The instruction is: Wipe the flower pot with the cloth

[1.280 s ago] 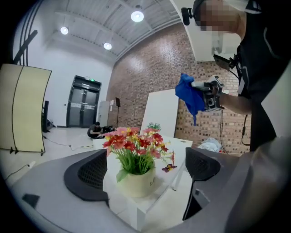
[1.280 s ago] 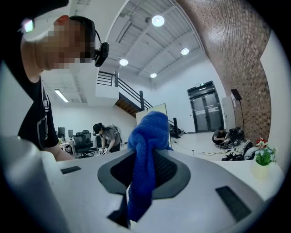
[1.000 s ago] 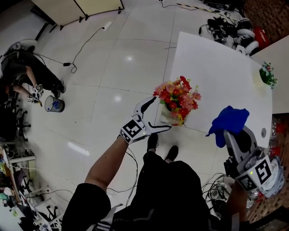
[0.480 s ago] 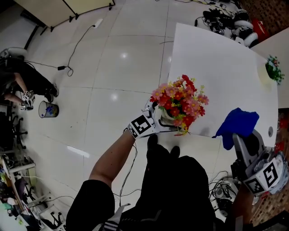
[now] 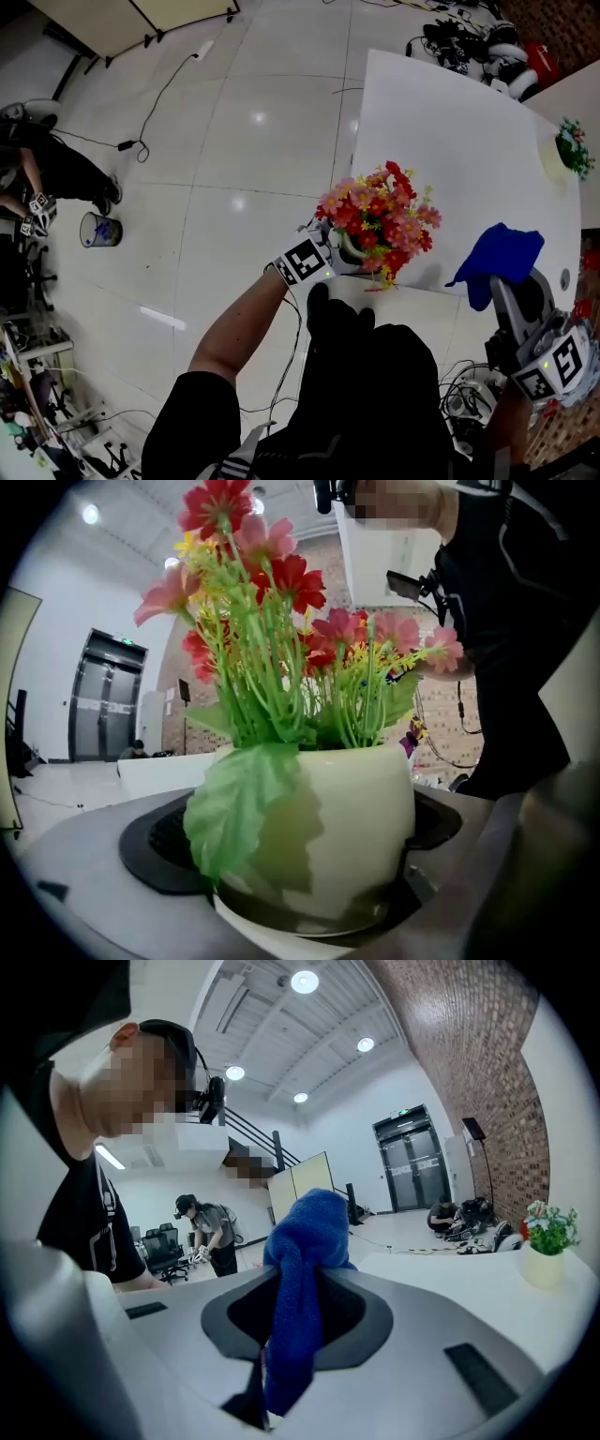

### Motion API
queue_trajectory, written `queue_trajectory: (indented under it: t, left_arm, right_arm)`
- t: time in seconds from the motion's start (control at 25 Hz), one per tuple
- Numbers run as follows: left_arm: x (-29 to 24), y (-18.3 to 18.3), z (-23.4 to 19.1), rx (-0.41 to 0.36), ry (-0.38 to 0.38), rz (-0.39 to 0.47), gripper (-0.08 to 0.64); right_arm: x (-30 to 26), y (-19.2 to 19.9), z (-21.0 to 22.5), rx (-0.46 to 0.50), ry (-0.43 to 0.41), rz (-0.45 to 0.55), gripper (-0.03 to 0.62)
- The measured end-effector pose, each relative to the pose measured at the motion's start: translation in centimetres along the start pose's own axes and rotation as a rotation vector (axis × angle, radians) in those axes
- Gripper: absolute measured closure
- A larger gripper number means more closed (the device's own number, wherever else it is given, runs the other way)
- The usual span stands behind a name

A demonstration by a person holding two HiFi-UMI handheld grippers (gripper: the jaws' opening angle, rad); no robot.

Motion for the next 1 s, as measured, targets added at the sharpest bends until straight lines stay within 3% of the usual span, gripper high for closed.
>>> queue_trajectory:
  t: [0.4, 1.0]
  left_arm:
    - [-0.4, 0.8, 0.4, -0.064, 0.044, -0.039, -0.034]
    - [0.2, 0.6, 0.6, -0.052, 0.030, -0.068, -0.017]
  right_arm:
    - [-0.4, 0.5, 0.1, 0.018, -0.013, -0.015, 0.526]
    - [-1.5, -0.4, 0.4, 0.011, -0.035, -0.026, 0.526]
Point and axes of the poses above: the fingertips, and each gripper's own axes: x backward along the fingers, z to its right, y out of its underside, the point moved 2 cm from there along x, backward along the fingers
